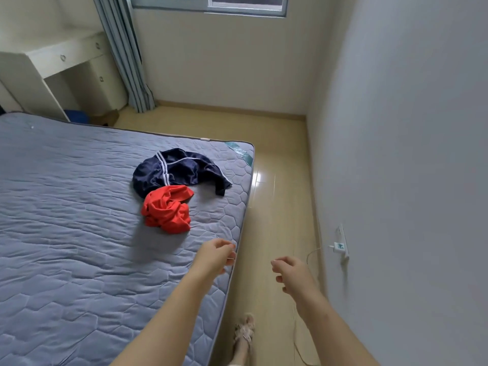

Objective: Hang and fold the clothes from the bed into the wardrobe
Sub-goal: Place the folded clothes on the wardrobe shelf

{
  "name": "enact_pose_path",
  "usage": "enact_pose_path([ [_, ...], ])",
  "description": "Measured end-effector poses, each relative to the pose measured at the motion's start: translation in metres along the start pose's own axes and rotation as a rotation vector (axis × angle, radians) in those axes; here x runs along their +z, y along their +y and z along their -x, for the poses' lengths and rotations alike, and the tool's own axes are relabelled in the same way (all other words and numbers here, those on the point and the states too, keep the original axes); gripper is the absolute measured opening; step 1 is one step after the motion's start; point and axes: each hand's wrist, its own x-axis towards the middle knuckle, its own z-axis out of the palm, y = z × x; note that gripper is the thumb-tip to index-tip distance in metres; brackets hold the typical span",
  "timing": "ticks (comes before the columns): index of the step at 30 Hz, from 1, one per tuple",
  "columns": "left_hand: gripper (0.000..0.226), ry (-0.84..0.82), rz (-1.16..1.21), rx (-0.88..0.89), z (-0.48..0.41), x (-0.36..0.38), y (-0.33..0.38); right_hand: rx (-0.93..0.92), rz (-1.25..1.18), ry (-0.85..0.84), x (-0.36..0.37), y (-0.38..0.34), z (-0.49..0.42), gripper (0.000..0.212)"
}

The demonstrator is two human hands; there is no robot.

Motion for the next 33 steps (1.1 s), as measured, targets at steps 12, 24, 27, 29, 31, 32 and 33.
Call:
enact_pose_path([
  [12, 0.01, 0.11, 0.079, 0.031, -0.226, -0.026, 0.138, -0.022, 0.139, -0.128, 0.028, -0.157, -0.234, 0.012],
  [24, 0.017, 0.387, 0.235, -0.165, -0.375, -0.075, 0.146, 0.001, 0.289, -0.431, 0.103, -0.227, -0.42, 0.014],
  [27, 0.017, 0.499, 0.289, -0.228, -0.429, -0.077, 0.149, 0.015, 0.364, -0.497, 0.116, -0.241, -0.485, 0.015],
  [29, 0.019, 0.556, 0.328, -0.293, -0.47, -0.073, 0.15, 0.034, 0.447, -0.549, 0.123, -0.248, -0.533, 0.014],
  [31, 0.022, 0.564, 0.368, -0.386, -0.505, -0.064, 0.152, 0.054, 0.553, -0.593, 0.131, -0.253, -0.577, 0.01],
  [32, 0.023, 0.566, 0.392, -0.417, -0.522, -0.06, 0.152, 0.058, 0.598, -0.615, 0.136, -0.255, -0.599, 0.01],
  [33, 0.024, 0.567, 0.412, -0.443, -0.539, -0.056, 0.151, 0.057, 0.635, -0.639, 0.143, -0.258, -0.619, 0.01],
])
